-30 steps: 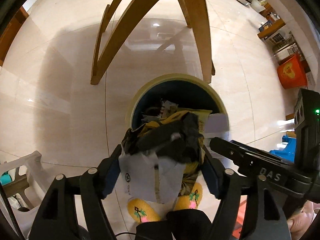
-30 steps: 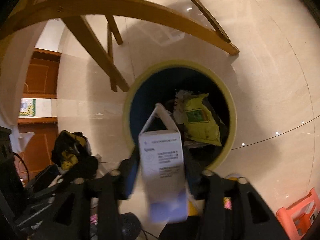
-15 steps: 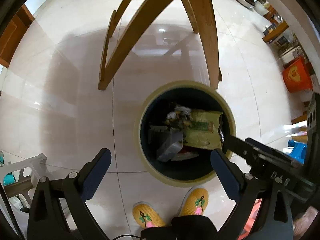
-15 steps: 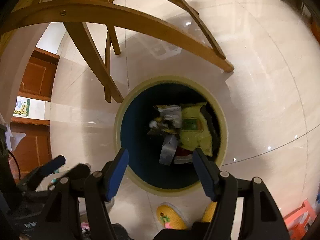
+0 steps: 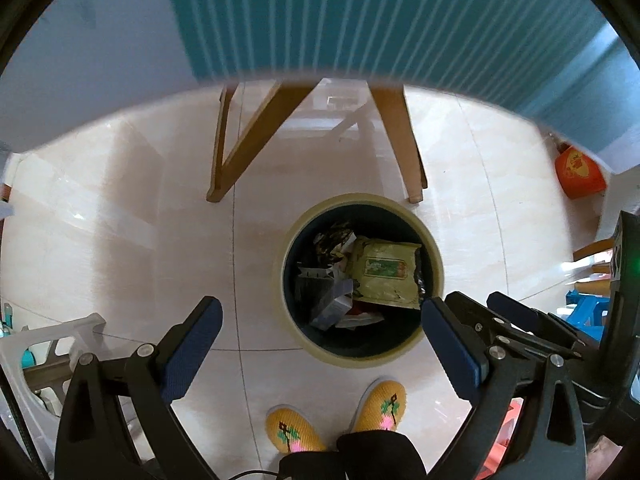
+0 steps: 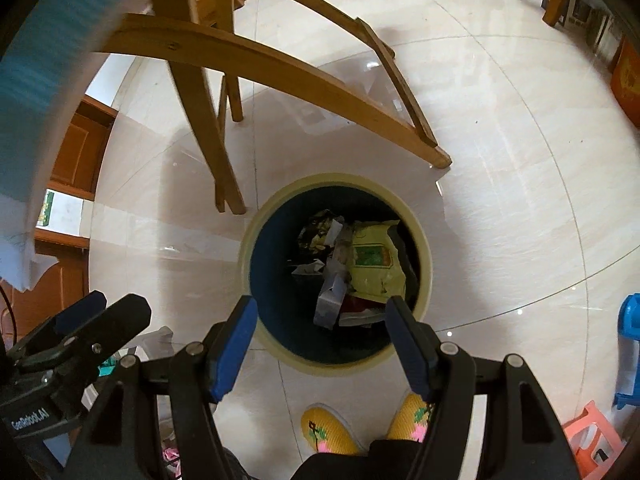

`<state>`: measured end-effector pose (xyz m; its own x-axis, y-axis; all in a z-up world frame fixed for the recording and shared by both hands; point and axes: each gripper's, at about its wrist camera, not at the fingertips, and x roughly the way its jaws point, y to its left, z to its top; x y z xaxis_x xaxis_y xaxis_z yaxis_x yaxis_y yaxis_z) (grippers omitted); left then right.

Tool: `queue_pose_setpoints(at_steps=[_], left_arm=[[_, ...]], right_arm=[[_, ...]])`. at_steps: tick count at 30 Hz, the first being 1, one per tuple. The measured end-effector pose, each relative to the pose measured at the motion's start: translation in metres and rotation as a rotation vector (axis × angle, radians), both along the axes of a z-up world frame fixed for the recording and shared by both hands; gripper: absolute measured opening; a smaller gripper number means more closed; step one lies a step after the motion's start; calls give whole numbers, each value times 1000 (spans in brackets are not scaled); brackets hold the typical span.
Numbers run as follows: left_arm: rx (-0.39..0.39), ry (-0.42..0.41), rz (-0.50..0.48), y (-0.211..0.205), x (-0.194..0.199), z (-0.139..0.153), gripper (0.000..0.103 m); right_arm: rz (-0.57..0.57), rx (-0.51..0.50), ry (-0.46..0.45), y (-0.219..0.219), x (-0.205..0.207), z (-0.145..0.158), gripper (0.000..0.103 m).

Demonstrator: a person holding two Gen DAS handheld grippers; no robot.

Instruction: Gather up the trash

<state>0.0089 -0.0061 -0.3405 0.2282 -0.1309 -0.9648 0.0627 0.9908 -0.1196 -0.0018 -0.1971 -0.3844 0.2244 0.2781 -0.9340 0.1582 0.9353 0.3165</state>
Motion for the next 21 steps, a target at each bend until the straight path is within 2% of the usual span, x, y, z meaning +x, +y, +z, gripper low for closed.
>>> queue_pose_setpoints(at_steps=[6,15,21], left_arm=[[-8,-33,10,8,-8,58,99],[-4,-117,23,10,-7,166,99],[21,-172,31,10,-7,240,99]], right_arm=[[1,-8,-25,4,-5,54,67],[26,-14,-94,8,-4,155,67],[88,-23,-144,11,-3,224,67]])
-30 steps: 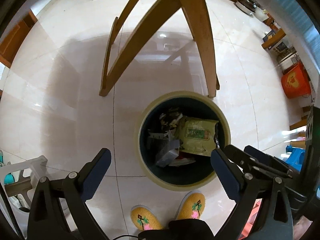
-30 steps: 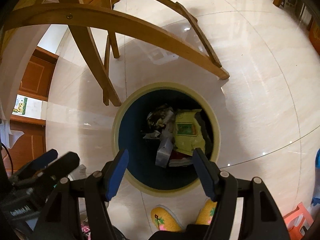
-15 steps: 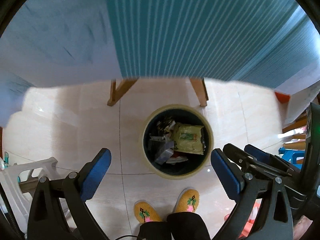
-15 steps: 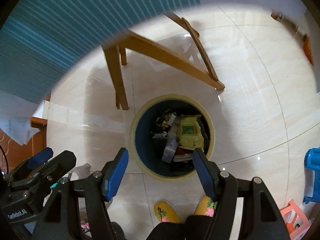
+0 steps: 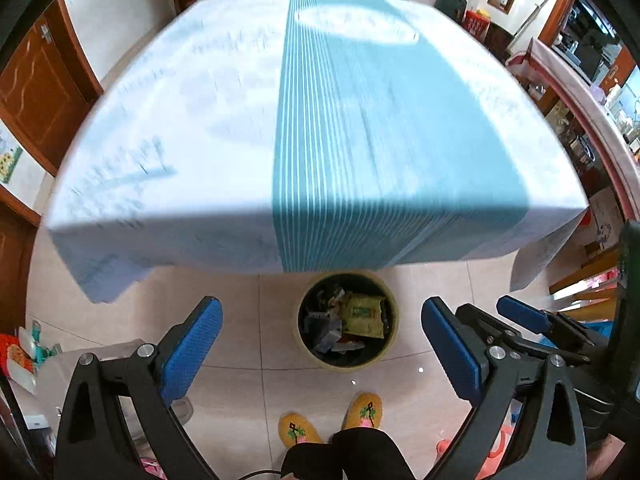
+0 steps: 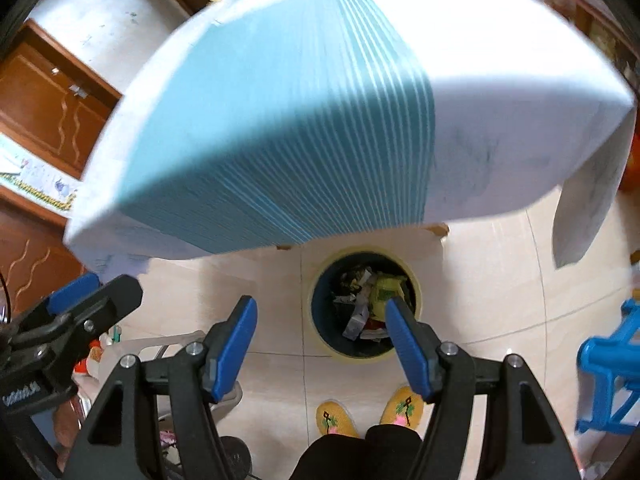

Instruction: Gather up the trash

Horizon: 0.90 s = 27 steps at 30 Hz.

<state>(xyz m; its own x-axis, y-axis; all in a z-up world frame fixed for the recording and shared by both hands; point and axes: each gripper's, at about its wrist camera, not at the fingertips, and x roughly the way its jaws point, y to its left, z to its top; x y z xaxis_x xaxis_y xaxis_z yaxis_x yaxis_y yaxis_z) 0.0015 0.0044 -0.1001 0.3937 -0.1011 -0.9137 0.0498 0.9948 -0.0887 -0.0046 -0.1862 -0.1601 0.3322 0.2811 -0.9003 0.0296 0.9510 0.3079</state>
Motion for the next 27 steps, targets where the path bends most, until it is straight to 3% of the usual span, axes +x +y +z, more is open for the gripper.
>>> queue_pose_setpoints(at_steps=[11,17,27], left_arm=[[45,-127,67,-1,-6,111,99],[48,-184,98,-4,-11,146,99],[63,-214,115,-15,-8,165,99]], right_arm=[[77,-41,-97,7,6,124,67],[95,-62,-177,7,5,175,67],[98,-68,-200,-3,8,197,67]])
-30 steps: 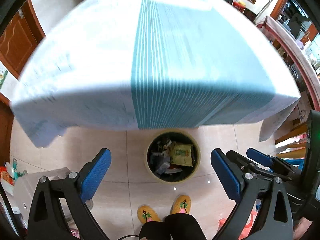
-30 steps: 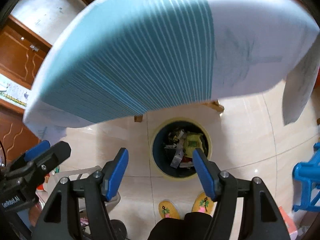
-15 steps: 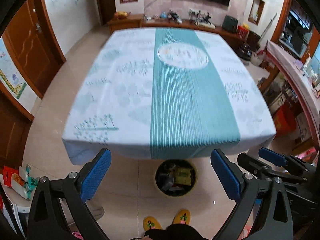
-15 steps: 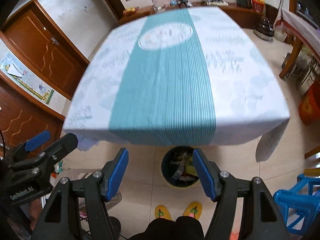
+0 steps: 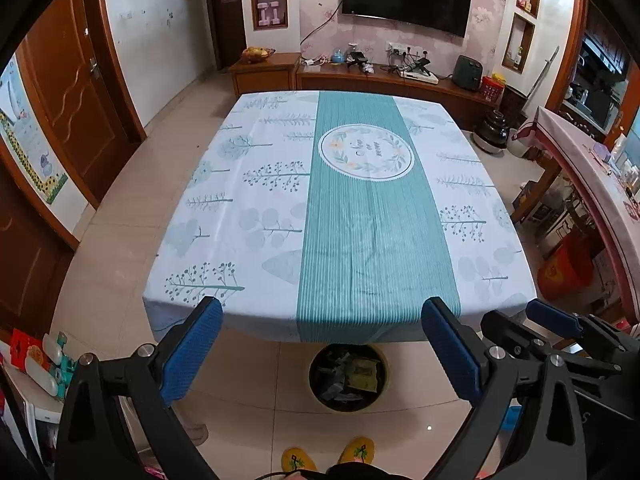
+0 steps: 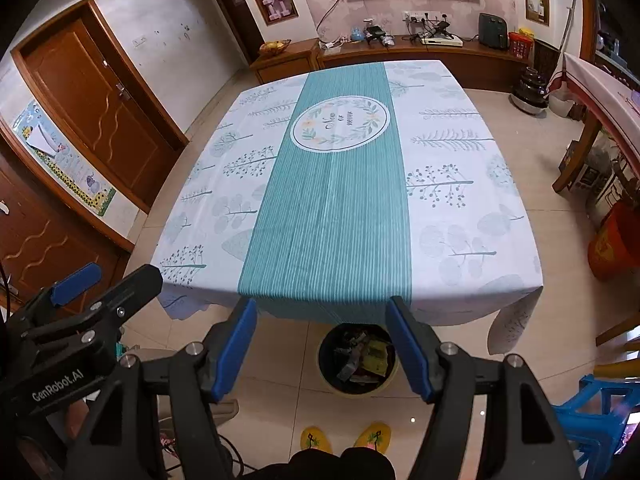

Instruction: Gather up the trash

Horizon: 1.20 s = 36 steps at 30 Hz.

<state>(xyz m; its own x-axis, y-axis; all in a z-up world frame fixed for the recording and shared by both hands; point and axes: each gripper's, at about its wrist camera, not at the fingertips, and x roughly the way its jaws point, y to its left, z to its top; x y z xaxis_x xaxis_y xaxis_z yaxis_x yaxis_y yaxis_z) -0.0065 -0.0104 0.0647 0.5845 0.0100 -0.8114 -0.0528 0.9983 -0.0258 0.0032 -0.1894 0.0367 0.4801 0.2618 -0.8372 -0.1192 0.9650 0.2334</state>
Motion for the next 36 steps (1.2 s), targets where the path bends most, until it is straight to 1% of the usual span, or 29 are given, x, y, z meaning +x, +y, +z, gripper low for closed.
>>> queue_pose_setpoints(at_steps=[5,12,28,36], left_arm=[[6,-16,10,-1,5,4,99],[3,-3,21,-2,11,2,99],[5,-1,21,-3,13,2,99],[1,8,29,-3,20,-2,99]], right_arm=[[-5,-13,-37,-2,5,8,67],[-6,-15,-68,-7,7,15,67],[-8,-17,-73,-10,11,17,67],[-10,-15,-68,-12,14,17,67]])
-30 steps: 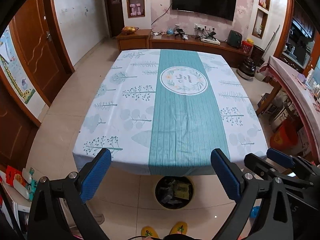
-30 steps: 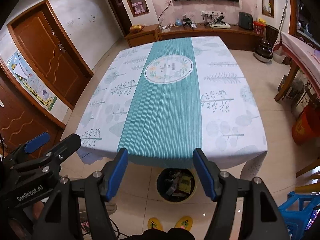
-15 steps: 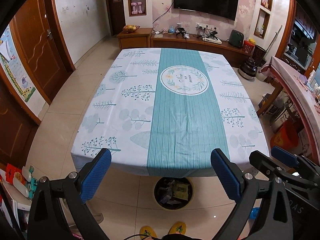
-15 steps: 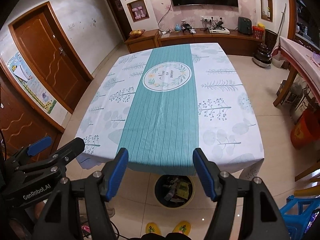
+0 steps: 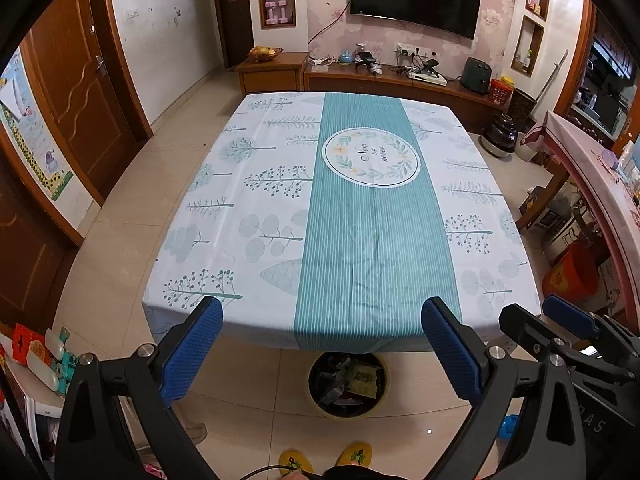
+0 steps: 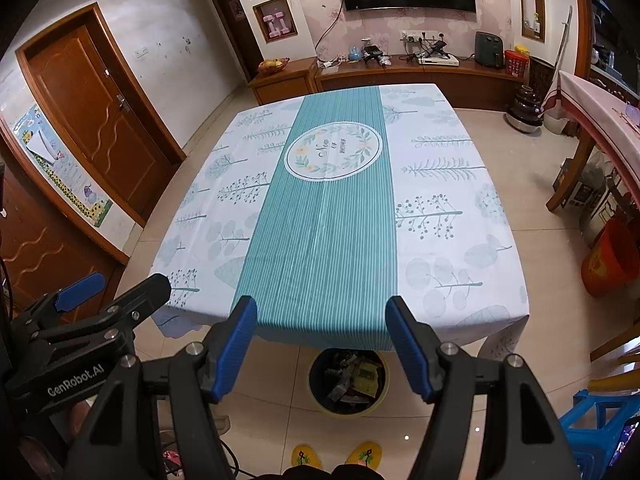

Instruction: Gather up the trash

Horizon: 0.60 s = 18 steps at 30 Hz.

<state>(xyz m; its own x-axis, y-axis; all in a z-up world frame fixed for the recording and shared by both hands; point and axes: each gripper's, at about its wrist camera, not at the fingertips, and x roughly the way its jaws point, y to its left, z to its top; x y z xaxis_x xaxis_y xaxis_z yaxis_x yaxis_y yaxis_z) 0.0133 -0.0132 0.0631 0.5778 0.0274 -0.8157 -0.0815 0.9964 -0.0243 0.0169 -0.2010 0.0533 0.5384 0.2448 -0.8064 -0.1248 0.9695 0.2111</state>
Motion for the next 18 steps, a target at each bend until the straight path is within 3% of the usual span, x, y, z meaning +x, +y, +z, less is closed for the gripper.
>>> queue_pose_setpoints(at_steps=[18], left_arm=[[13,-12,-6,1,-4,1,98]], right_arm=[[2,1,0,-2,0,0,67]])
